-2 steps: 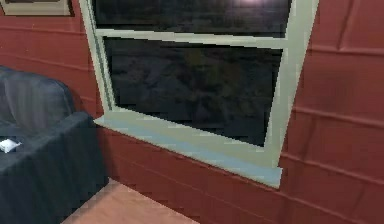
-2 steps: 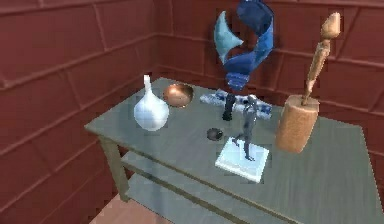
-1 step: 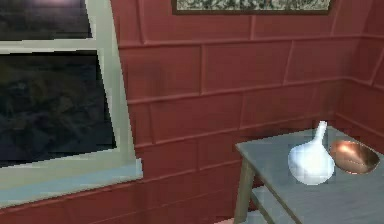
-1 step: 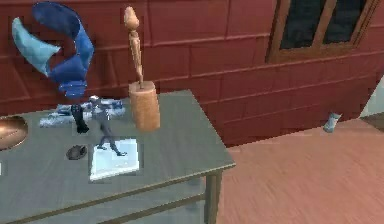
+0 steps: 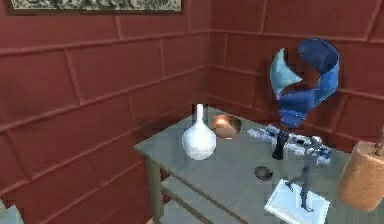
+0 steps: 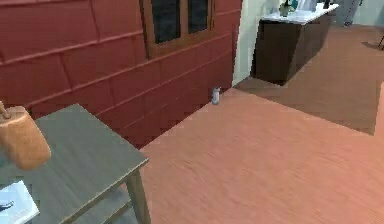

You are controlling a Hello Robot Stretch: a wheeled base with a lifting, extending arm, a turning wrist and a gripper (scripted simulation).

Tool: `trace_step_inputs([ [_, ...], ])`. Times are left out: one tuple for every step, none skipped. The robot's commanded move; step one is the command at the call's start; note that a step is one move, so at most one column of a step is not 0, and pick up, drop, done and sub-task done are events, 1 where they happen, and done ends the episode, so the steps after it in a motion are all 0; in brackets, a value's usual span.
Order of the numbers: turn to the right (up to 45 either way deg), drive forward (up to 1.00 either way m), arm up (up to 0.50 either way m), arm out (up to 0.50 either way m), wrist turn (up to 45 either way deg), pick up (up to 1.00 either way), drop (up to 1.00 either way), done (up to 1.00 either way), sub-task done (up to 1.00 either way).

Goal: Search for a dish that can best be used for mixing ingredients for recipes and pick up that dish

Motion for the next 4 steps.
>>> trace_step_inputs([
  [0.0, 0.35, 0.0, 0.0, 0.0, 0.0, 0.0, 0.0, 0.0],
  [-45.0, 0.0, 0.0, 0.0, 0.0, 0.0, 0.0, 0.0, 0.0],
  [-27.0, 0.0, 0.0, 0.0, 0.0, 0.0, 0.0, 0.0, 0.0],
  [0.0, 0.0, 0.5, 0.0, 0.0, 0.0, 0.0, 0.0, 0.0],
])
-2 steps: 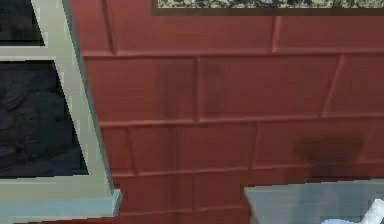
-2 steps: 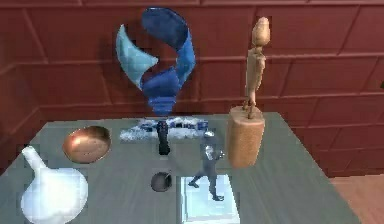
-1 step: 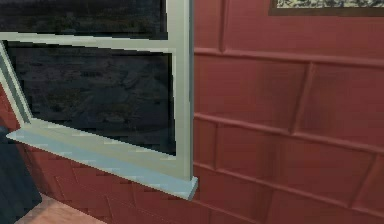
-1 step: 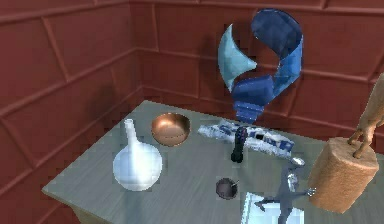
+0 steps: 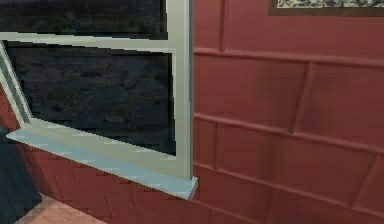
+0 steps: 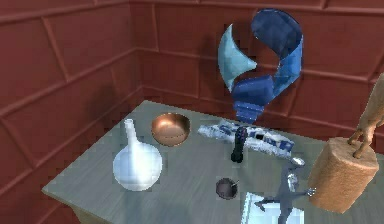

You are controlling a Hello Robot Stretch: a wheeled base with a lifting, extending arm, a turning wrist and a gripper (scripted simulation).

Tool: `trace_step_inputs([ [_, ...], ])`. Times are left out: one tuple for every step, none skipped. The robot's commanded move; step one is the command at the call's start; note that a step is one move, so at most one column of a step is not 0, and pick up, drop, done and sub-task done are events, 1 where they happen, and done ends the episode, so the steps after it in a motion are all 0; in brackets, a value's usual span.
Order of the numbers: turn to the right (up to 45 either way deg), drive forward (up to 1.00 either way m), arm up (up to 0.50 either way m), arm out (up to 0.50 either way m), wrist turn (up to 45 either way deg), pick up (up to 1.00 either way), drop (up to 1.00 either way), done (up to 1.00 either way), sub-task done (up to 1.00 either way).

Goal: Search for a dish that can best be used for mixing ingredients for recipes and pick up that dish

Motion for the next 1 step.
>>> trace_step_inputs([
  [0.0, 0.0, 0.38, 0.0, 0.0, 0.0, 0.0, 0.0, 0.0],
])
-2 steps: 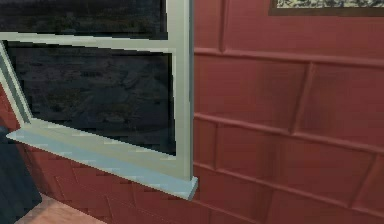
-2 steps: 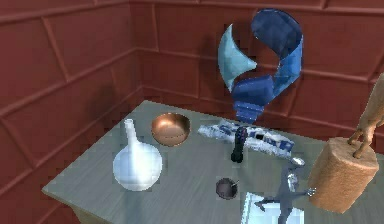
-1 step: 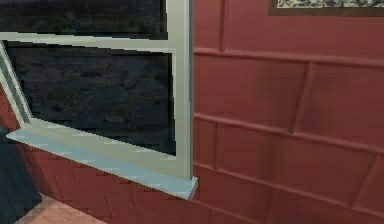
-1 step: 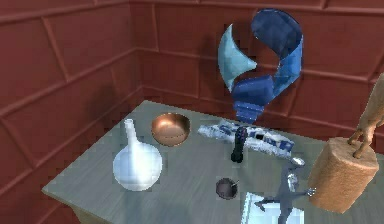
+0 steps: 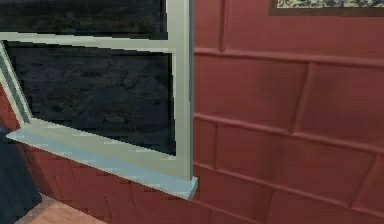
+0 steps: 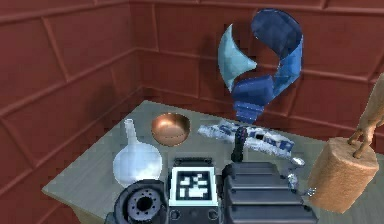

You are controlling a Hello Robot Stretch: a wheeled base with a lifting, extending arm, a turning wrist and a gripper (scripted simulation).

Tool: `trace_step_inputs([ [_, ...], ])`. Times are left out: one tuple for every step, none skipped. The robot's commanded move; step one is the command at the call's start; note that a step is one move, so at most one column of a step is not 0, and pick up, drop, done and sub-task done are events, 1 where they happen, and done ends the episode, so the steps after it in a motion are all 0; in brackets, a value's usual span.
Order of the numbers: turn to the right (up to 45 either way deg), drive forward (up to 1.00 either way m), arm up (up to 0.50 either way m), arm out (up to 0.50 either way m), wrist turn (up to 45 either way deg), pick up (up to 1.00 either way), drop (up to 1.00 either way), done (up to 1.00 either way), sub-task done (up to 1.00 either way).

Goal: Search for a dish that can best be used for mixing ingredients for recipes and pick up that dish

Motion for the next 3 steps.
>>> trace_step_inputs([
  [0.0, 0.0, 0.0, 0.4, 0.0, 0.0, 0.0, 0.0, 0.0],
  [0.0, 0.0, 0.0, 0.0, 45.0, 0.0, 0.0, 0.0, 0.0],
  [0.0, 0.0, 0.0, 0.0, 45.0, 0.0, 0.0, 0.0, 0.0],
])
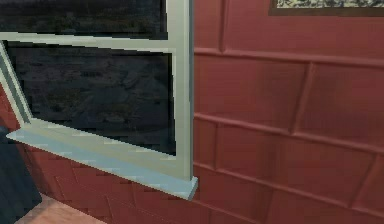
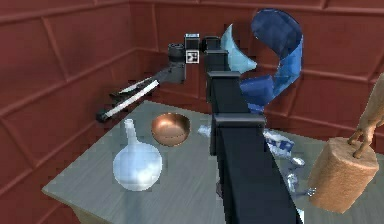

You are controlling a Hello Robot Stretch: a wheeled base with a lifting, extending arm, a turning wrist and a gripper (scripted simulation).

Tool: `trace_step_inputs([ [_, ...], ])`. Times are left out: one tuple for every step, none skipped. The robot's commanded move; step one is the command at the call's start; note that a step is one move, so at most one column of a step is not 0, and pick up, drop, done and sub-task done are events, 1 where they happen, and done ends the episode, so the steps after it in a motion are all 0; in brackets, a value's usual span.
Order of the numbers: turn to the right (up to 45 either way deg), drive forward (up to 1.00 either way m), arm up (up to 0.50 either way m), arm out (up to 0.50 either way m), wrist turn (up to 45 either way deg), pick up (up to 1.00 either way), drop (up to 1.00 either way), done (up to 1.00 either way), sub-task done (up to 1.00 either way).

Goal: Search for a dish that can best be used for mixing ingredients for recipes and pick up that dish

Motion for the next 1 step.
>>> trace_step_inputs([
  [0.0, 0.0, 0.0, 0.0, 45.0, 0.0, 0.0, 0.0, 0.0],
])
